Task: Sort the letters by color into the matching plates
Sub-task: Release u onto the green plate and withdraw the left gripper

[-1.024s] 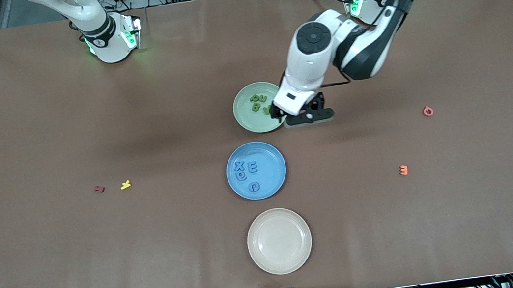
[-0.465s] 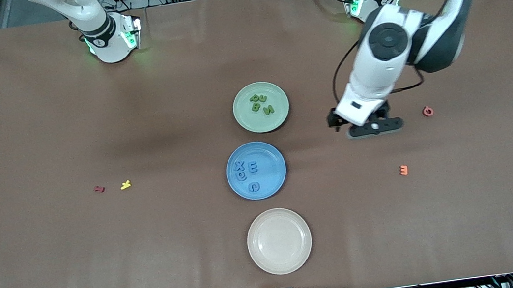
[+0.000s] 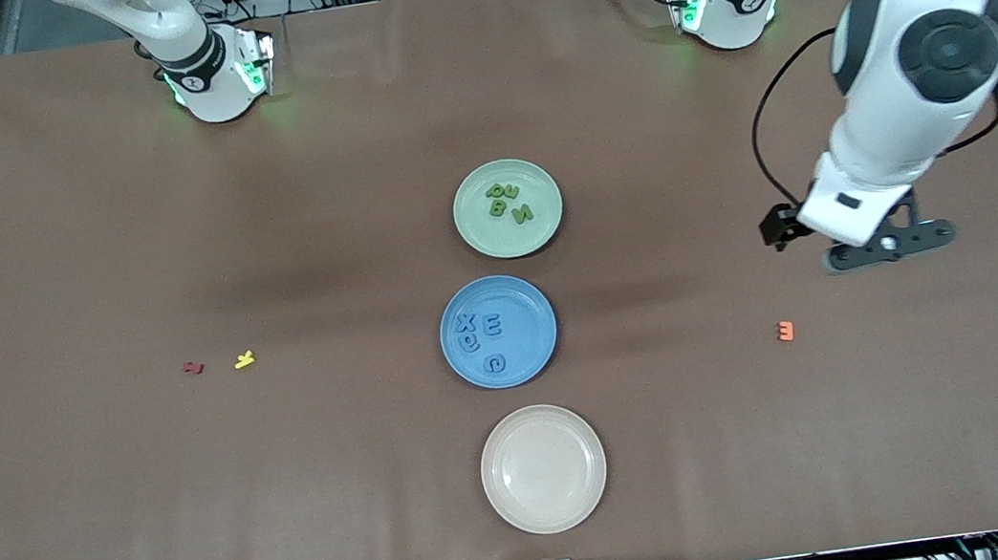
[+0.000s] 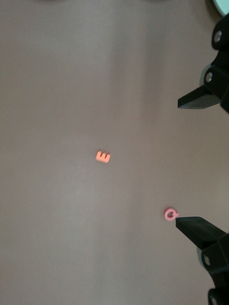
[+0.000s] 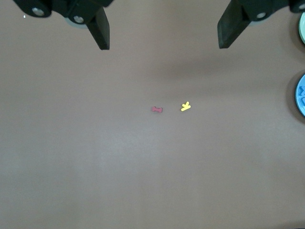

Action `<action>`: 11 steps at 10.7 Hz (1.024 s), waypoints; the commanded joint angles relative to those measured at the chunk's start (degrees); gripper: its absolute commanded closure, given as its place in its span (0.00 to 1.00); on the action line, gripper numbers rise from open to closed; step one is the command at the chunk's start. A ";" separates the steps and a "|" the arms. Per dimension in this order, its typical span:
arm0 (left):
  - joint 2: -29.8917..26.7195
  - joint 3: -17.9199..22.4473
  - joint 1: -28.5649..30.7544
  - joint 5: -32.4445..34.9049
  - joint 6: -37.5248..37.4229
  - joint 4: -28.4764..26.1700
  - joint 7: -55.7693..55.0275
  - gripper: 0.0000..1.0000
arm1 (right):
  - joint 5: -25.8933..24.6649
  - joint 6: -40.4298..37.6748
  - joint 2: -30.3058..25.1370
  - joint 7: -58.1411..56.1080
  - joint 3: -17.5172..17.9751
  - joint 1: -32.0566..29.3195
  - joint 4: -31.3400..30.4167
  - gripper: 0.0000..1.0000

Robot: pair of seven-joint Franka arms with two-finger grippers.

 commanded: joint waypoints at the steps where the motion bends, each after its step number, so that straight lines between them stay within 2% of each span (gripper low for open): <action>1: -3.72 6.91 -0.52 -5.40 -3.37 2.42 5.90 0.00 | 0.73 -0.83 0.38 -1.10 0.05 0.08 1.05 0.00; 3: -4.60 10.26 -0.52 -7.69 -5.92 5.57 9.86 0.00 | 0.73 -0.74 0.38 -1.10 0.05 -0.01 1.05 0.00; 7: -6.27 12.12 -0.52 -7.79 -12.25 11.20 12.87 0.00 | 0.73 -0.30 0.38 -1.01 -0.04 -0.01 1.05 0.00; 11: -10.49 14.75 -0.52 -7.87 -14.81 10.78 14.18 0.00 | 0.65 -0.39 0.38 -1.10 -0.04 0.08 0.96 0.00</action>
